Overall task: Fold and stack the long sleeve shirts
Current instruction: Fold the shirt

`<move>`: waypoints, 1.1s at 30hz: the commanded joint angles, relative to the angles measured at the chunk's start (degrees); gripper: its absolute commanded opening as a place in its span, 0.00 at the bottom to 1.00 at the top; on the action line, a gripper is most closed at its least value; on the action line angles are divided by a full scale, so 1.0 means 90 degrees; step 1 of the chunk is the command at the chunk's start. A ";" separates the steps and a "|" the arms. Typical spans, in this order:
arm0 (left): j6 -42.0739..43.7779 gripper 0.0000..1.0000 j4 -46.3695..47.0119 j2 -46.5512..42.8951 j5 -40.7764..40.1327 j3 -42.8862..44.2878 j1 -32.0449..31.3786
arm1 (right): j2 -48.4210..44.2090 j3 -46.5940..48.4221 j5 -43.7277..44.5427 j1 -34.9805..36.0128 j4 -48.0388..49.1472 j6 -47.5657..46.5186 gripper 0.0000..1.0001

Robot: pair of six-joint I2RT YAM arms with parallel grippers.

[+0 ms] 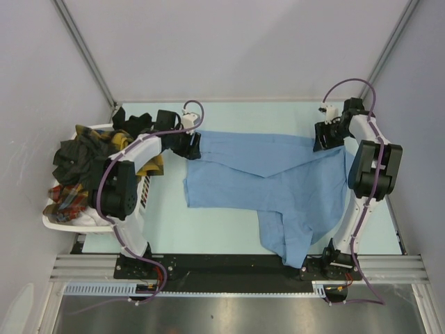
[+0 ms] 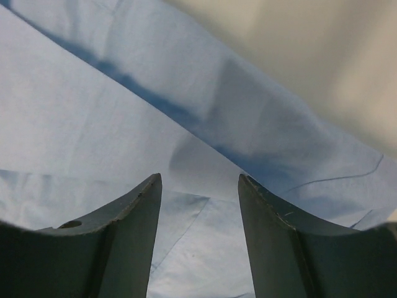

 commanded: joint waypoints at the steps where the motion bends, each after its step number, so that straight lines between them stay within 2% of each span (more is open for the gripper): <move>1: 0.0552 0.65 -0.0173 -0.0008 0.0169 0.0284 -0.0164 | 0.0315 0.0592 0.0260 0.0005 0.0015 -0.0307 0.58; 4: 0.0572 0.65 -0.0173 0.0021 0.0101 0.0303 -0.0193 | 0.0500 0.0807 0.0182 0.0005 -0.0258 -0.0541 0.55; 7: 0.0533 0.64 -0.0153 0.0089 -0.0016 0.0372 -0.0193 | 0.0530 0.0856 0.0240 -0.0044 -0.0308 -0.0678 0.47; 15: 0.0406 0.64 -0.0153 0.0236 -0.0036 0.0557 -0.0194 | 0.0842 0.1412 0.0084 -0.0123 -0.0659 -0.0903 0.57; 24: 0.0386 0.65 -0.0173 0.0285 -0.0231 0.0791 -0.0193 | 0.1233 0.1852 -0.0082 -0.0259 -0.1635 -0.1460 0.52; 27: 0.0367 0.65 -0.0173 0.0295 -0.0231 0.0850 -0.0193 | 0.1331 0.1998 -0.0208 -0.0337 -0.1889 -0.1587 0.43; 30: 0.0367 0.65 -0.0173 0.0295 -0.0231 0.0841 -0.0193 | 0.1321 0.2115 -0.0345 -0.0405 -0.2007 -0.1655 0.23; 31: 0.0367 0.65 -0.0182 0.0295 -0.0251 0.0840 -0.0193 | 0.1321 0.2145 -0.0345 -0.0444 -0.2017 -0.1684 0.09; 33: 0.0338 0.64 -0.0173 0.0314 -0.0280 0.0831 -0.0193 | 0.1340 0.2262 -0.0326 -0.0493 -0.2056 -0.1714 0.00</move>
